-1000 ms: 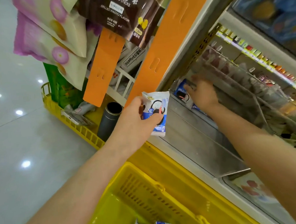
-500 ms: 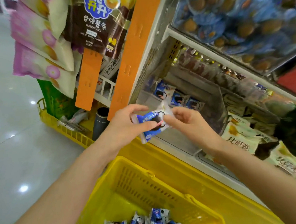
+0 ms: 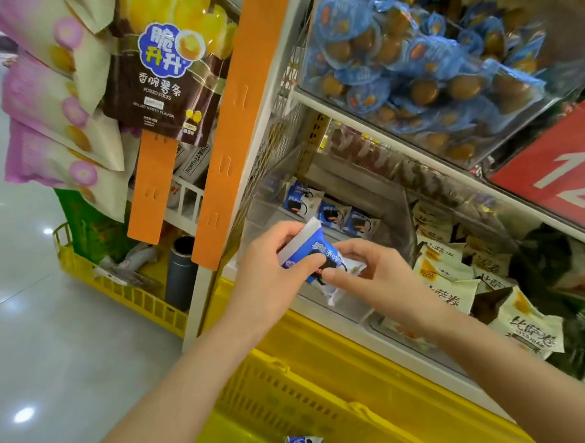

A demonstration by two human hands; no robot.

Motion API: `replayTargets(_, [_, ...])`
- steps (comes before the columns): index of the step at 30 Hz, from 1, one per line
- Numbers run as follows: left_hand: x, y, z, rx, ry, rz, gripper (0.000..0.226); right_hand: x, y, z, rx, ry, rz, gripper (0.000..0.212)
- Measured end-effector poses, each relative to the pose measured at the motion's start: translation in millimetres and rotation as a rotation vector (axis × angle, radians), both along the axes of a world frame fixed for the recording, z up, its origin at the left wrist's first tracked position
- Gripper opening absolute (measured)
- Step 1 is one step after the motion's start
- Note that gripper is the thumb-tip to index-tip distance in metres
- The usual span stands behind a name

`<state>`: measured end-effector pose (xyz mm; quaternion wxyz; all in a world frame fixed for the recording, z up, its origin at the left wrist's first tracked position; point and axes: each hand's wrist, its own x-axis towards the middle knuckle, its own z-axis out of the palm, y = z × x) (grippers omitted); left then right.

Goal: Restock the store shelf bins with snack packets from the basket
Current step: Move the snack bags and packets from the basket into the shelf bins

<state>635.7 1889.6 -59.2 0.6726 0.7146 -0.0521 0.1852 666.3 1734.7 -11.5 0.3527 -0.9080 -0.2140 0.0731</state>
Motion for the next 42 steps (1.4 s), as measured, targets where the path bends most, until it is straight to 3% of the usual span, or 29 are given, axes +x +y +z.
replayTargets(5, [36.6, 7.3, 4.8, 0.335, -0.093, 0.100, 0.045, 55.2, -5.7, 13.3, -0.040, -0.076, -0.267, 0.021])
replayTargets(8, [55.7, 17.0, -8.0, 0.634, -0.062, 0.102, 0.040, 101.9, -3.1, 4.8, -0.085, -0.101, -0.432, 0.028])
replayTargets(11, [67.2, 20.6, -24.1, 0.941, -0.068, 0.096, 0.039, 147.7, 4.1, -13.0, -0.193, -0.158, -0.448, 0.020])
replayTargets(13, [71.5, 22.7, -28.8, 1.019, -0.091, 0.096, 0.045, 174.6, 4.6, -26.6, -0.336, -0.160, -0.476, 0.024])
replayTargets(18, [74.8, 29.1, -36.1, 0.942, -0.217, 0.057, 0.049, 218.0, 1.1, -51.2, -0.598, -0.085, -0.397, 0.049])
replayTargets(23, [77.2, 34.4, -44.7, 0.897, -0.316, 0.054, 0.034, 236.1, 5.4, -59.3, -0.573, -0.016, -0.309, 0.054])
replayTargets(29, [80.2, 34.3, -49.0, 0.842, -0.328, 0.036, 0.035, 247.8, 7.8, -74.6, -0.571, -0.129, -0.338, 0.042])
replayTargets(35, [80.6, 34.2, -50.1, 0.857, -0.337, 0.060, 0.033, 245.3, 4.5, -77.3, -0.713, -0.249, -0.336, 0.047])
replayTargets(40, [76.0, 33.4, -47.2, 0.893, -0.307, 0.071, 0.037, 229.1, 8.9, -65.1, -0.703, -0.268, -0.386, 0.044])
replayTargets(42, [73.4, 31.5, -43.5, 0.911, -0.262, 0.073, 0.042, 210.9, 14.9, -57.8, -0.608, -0.304, -0.419, 0.038])
